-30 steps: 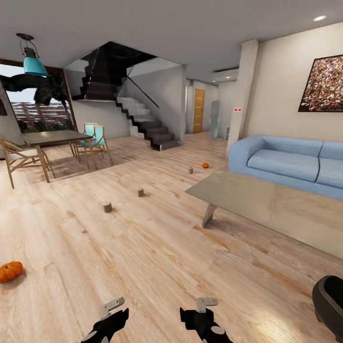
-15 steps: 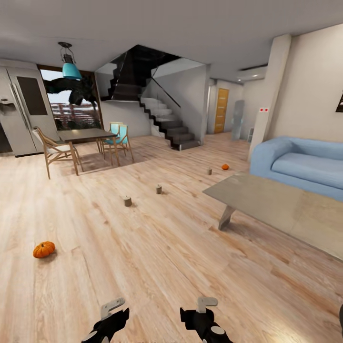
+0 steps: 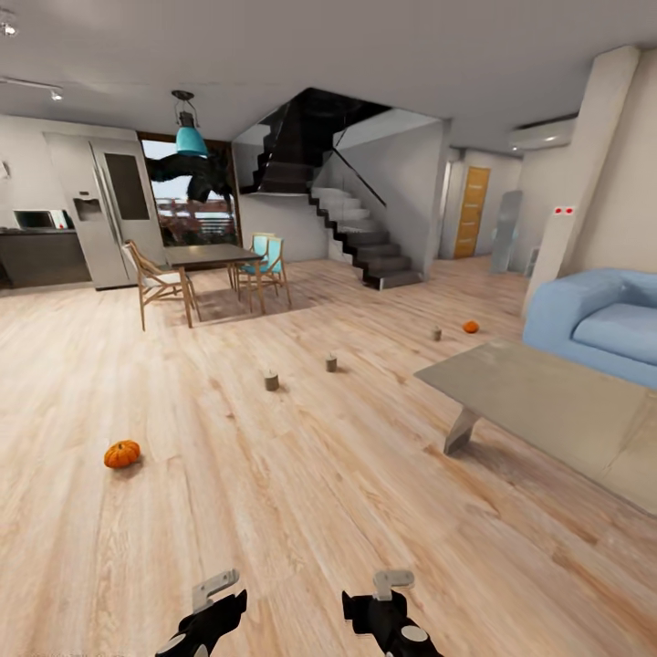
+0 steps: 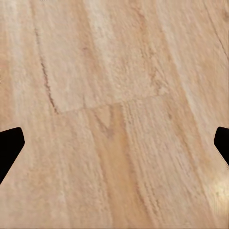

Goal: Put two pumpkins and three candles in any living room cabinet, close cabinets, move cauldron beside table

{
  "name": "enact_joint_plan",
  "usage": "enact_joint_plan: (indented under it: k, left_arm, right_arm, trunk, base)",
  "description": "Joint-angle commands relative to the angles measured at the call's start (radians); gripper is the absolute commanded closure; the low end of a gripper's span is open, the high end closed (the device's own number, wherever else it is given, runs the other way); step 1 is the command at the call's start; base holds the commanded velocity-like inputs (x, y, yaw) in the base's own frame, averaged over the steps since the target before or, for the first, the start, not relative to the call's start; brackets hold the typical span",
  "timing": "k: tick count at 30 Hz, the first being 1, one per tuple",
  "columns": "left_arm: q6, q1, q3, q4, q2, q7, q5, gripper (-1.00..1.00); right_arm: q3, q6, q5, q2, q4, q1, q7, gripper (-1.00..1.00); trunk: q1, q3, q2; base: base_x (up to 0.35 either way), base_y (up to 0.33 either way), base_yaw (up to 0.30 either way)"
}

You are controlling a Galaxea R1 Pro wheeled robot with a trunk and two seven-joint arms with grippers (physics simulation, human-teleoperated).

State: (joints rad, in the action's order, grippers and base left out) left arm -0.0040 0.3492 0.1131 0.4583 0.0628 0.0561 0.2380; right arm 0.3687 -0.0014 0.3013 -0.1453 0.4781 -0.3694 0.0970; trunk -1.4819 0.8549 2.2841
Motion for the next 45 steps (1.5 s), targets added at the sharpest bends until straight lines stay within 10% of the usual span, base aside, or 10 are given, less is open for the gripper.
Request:
enact_joint_plan:
  k: [1,45]
  left_arm:
    - [0.000,0.001,0.000,0.000,0.000,0.002,0.010,-1.00]
    - [-0.001,0.001,0.000,-0.006,0.000,0.002,0.009,-1.00]
  right_arm:
    - [0.009,0.000,0.010,0.001,0.001,0.000,0.008,-1.00]
    - [0.012,0.002,0.010,0.001,0.002,-0.001,0.007,-1.00]
  trunk:
    - [0.000,0.001,0.000]
    - [0.000,0.001,0.000]
  base:
    - [0.191,-0.238,0.291]
    - [-0.079,-0.042,0.291]
